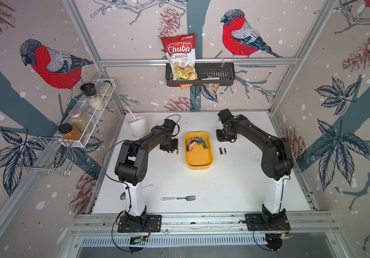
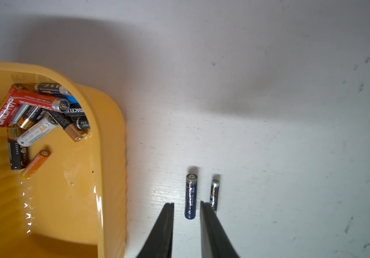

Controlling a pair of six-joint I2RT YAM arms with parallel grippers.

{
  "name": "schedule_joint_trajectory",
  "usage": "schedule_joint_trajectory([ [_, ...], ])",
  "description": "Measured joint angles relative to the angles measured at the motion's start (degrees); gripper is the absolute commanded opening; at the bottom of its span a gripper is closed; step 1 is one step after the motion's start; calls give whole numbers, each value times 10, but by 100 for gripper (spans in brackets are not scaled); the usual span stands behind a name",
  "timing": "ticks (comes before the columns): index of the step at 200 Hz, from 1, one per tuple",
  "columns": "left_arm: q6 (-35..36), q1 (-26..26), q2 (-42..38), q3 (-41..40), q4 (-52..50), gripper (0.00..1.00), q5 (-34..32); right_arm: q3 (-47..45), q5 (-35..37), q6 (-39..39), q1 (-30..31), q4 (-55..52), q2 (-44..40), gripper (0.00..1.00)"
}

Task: Take the batteries out of the storage box
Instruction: Place the battery at the center of the board.

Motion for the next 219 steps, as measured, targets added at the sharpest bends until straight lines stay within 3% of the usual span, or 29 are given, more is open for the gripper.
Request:
schedule_joint_trajectory([
  [219,9,4,34,1,24,18,14,8,0,0,0,-3,7,27],
])
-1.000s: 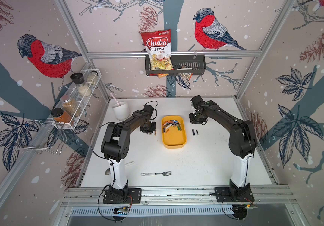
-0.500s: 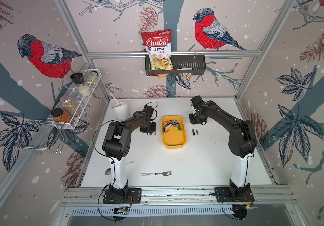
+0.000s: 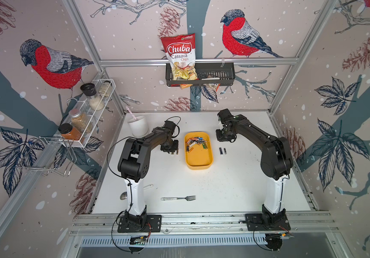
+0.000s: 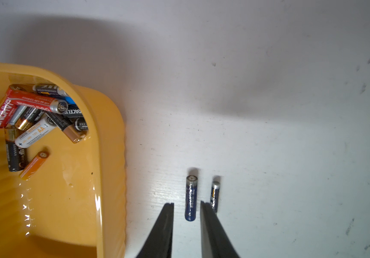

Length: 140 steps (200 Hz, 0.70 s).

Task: Take the batteries out of the storage box
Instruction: Place the battery at the center of the board.

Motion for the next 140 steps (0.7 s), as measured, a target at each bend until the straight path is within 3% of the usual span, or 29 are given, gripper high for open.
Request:
schedule_joint_trajectory([
  [140,0,0,0,0,0,27,0,3,0,0,0,-1,2,28],
])
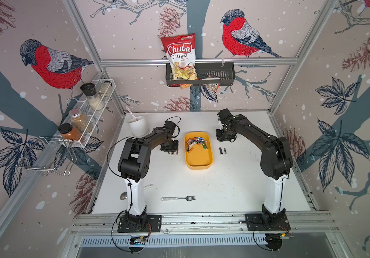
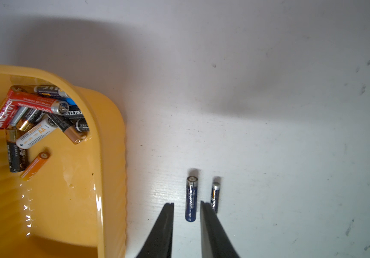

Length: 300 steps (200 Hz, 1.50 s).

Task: Take the batteries out of the storage box
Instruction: Place the battery at the center of the board.

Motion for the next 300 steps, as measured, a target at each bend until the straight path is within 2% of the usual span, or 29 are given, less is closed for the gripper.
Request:
schedule_joint_trajectory([
  [174,0,0,-18,4,-7,33,-2,7,1,0,9,-3,1,28],
  [236,0,1,-27,9,-12,34,-6,67,11,2,49,-30,18,28],
  [300,0,3,-33,4,-12,35,-13,155,24,13,106,-62,71,28],
])
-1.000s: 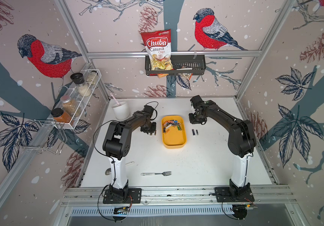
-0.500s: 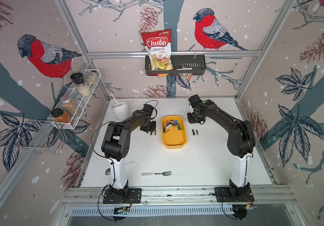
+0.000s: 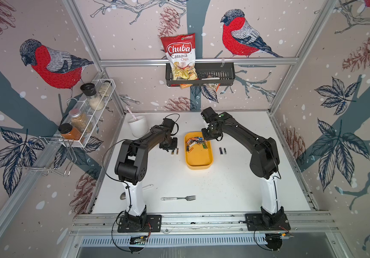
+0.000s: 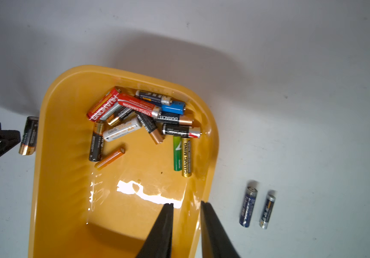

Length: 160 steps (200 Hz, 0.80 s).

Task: Take the batteries out of the storage box
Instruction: Place the battery at the center of the board, then pick up the battery from the storage box.

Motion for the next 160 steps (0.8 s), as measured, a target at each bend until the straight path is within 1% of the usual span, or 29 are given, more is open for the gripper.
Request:
schedule_joint_trajectory([
  [76,-1,1,-6,-11,1,35,3,61,0,2,29,-13,75,28],
  [120,-1,1,-8,-15,2,35,7,85,4,4,32,-28,115,29],
  [160,-1,1,-9,-17,3,35,12,92,20,4,32,-38,133,29],
])
